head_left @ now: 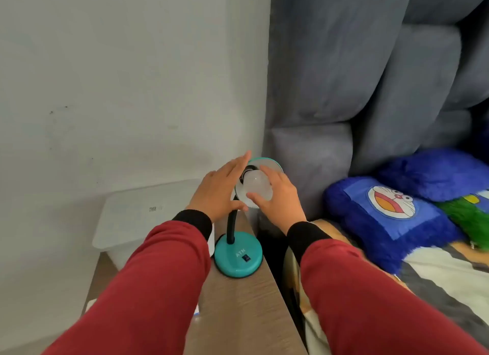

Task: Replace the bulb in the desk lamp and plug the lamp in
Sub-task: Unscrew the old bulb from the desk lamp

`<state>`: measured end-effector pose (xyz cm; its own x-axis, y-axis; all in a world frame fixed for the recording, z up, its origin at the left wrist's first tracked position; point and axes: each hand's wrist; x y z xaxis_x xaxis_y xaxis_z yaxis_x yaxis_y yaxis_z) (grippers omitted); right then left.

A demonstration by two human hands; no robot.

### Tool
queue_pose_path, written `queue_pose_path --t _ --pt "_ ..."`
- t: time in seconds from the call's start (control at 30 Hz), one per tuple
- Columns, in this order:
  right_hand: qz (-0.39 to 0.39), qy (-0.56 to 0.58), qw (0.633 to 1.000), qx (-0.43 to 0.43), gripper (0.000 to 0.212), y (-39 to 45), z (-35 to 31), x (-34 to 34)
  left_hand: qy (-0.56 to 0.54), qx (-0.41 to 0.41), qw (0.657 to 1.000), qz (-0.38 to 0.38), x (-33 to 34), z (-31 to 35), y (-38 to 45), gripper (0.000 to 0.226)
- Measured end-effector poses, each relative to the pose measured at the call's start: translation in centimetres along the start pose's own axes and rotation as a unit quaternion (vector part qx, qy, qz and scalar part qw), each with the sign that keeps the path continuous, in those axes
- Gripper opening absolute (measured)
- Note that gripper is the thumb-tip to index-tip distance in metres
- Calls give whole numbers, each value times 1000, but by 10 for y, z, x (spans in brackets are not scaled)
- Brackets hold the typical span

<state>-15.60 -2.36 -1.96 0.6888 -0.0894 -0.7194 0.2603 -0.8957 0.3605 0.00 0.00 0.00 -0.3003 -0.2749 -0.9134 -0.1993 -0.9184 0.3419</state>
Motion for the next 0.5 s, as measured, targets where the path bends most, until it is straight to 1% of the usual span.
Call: queue_pose_path --t 0.07,0.13,0.2,0.3,0.4,0.5 --pt "14 41 998 39 72 4 2 1 -13 2 1000 -13 -1 -1 3 118" --pt "10 60 995 82 73 6 2 3 -9 -4 1000 -16 0 -5 4 118" --pt "5 76 991 106 72 9 3 6 -9 -8 1000 -20 0 -5 6 117" --pt "13 92 990 108 68 9 4 5 -7 -12 1000 -19 1 -6 6 115" --pt "17 101 991 83 62 8 3 6 -8 -11 1000 -18 3 -8 7 113" --pt "-7 76 996 53 67 8 4 4 -11 -13 1000 -17 2 -9 6 111"
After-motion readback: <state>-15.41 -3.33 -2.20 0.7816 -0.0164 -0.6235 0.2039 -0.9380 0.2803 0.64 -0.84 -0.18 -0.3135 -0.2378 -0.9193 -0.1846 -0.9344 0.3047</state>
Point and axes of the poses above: each hand's wrist, its own y-axis towards the middle knuckle, its own x-axis out of the palm, z = x × y, and after that the axes turned 3 degrees about -y, right-handed
